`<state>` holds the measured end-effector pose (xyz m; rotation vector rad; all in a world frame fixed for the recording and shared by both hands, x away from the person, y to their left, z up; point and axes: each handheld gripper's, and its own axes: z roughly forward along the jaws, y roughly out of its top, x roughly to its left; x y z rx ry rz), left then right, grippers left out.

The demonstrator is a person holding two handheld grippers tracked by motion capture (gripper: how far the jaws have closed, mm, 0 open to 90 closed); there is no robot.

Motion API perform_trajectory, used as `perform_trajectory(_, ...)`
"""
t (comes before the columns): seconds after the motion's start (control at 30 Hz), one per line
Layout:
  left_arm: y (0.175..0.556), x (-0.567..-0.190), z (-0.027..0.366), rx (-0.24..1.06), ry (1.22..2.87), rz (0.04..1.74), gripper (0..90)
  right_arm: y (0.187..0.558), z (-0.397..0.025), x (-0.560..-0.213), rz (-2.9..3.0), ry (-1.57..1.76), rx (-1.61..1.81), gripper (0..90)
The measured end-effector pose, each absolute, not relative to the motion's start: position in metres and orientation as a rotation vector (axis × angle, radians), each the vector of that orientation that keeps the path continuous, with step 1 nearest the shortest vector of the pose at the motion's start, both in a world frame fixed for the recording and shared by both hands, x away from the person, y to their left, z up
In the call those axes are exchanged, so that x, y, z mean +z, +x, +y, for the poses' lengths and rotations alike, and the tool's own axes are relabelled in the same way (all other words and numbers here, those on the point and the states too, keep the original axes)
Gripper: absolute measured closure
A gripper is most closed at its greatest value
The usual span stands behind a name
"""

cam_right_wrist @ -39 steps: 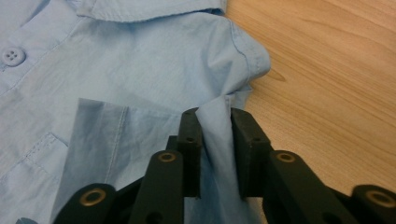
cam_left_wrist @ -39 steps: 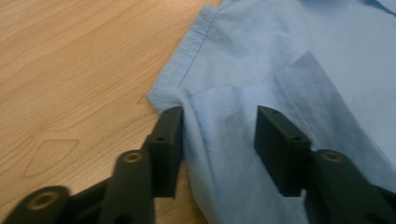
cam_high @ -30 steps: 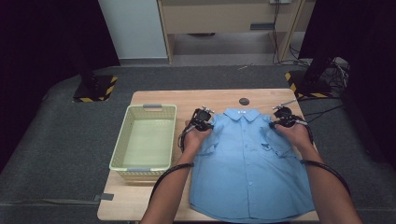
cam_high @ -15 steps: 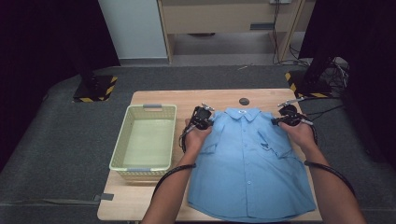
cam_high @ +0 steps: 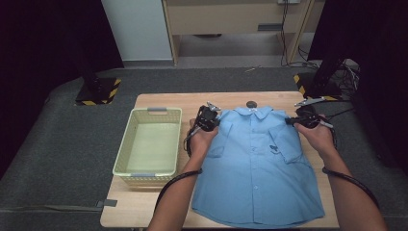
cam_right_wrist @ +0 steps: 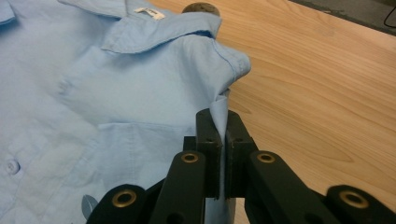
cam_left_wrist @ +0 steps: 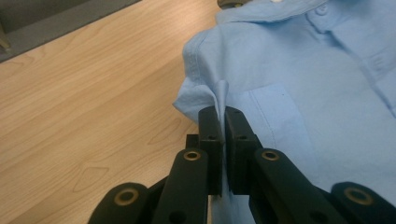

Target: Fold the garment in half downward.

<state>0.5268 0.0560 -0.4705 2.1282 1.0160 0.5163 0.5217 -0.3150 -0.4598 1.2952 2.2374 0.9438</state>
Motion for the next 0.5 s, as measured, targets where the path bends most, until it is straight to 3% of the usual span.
perform_trajectory(0.5, 0.530, -0.448, 0.059, 0.560, 2.083, 0.997, 87.2, 0.526, -0.320, -0.443, 2.196, 1.289, 0.992, 87.8)
